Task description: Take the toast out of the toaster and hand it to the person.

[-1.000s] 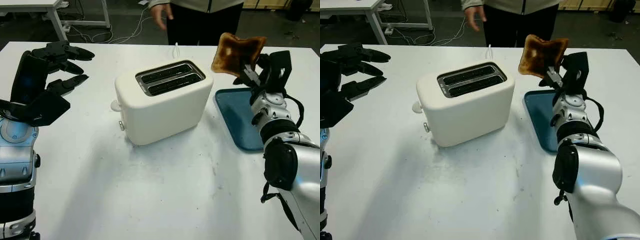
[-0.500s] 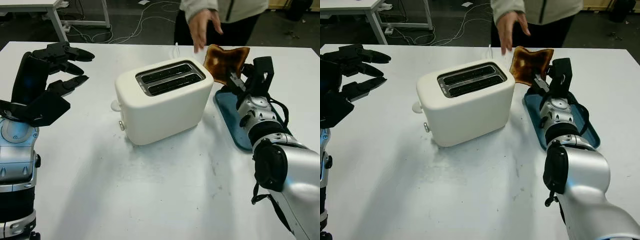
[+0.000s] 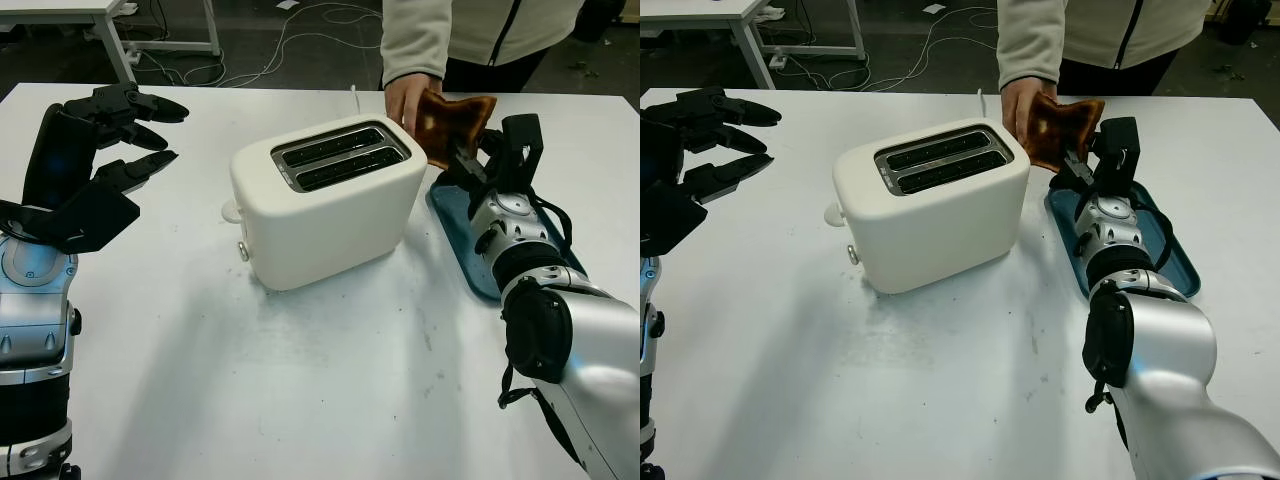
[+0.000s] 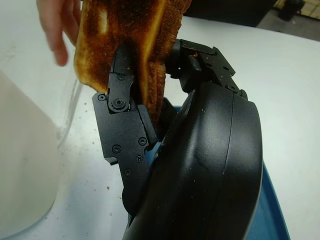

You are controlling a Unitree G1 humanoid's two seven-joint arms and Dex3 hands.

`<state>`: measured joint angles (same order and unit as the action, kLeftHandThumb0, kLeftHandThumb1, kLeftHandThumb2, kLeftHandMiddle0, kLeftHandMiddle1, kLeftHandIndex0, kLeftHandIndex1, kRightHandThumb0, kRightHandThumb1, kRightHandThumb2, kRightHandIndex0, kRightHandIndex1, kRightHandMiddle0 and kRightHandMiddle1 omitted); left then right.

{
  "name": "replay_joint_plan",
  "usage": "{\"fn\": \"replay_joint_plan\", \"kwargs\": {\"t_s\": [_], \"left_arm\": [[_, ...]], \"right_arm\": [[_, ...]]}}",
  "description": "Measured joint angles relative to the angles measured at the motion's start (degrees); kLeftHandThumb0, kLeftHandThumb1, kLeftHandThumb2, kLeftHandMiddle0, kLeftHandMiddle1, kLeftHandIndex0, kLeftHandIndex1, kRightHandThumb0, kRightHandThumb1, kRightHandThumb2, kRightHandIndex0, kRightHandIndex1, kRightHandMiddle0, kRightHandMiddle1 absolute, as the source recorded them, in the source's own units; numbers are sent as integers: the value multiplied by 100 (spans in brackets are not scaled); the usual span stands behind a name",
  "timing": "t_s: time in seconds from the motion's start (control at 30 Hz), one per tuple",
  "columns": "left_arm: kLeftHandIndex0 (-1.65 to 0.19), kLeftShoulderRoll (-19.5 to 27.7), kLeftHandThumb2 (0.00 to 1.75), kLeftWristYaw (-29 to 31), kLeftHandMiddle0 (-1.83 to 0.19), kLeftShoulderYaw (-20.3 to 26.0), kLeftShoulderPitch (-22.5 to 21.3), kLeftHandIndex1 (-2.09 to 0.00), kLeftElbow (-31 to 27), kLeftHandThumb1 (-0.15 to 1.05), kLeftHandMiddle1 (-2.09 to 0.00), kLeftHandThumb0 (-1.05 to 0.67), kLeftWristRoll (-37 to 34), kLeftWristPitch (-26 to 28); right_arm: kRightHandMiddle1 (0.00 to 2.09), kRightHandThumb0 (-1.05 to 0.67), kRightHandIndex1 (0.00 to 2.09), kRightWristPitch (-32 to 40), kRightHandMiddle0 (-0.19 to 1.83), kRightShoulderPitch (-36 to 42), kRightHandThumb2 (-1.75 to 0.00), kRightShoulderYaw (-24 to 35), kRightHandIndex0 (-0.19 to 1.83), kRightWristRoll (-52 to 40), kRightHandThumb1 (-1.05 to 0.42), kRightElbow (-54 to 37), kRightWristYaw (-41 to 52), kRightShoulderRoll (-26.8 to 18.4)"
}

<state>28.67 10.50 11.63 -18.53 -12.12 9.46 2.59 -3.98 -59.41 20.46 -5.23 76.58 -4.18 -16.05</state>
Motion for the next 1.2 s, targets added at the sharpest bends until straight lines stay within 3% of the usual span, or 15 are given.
{"fn": "replay_joint_plan", "kwargs": {"t_s": [0.9, 1.07, 1.2], "left_arm": [[-68, 0, 6, 0, -63, 1, 10, -61, -4, 89, -98, 3, -13, 13], [-68, -2, 6, -5, -63, 0, 12, -62, -4, 89, -99, 4, -12, 14], [-68, -2, 6, -5, -63, -1, 14, -63, -3, 89, -100, 3, -13, 13]], "right_arm": [[175, -20, 175, -3, 37, -10, -47, -136, 68, 197, -92, 0, 222, 9], [175, -21, 175, -87, 40, -8, -45, -464, 68, 520, -92, 0, 153, 8], [175, -28, 175, -231, 43, -9, -34, -708, 72, 756, -92, 0, -39, 8]]}}
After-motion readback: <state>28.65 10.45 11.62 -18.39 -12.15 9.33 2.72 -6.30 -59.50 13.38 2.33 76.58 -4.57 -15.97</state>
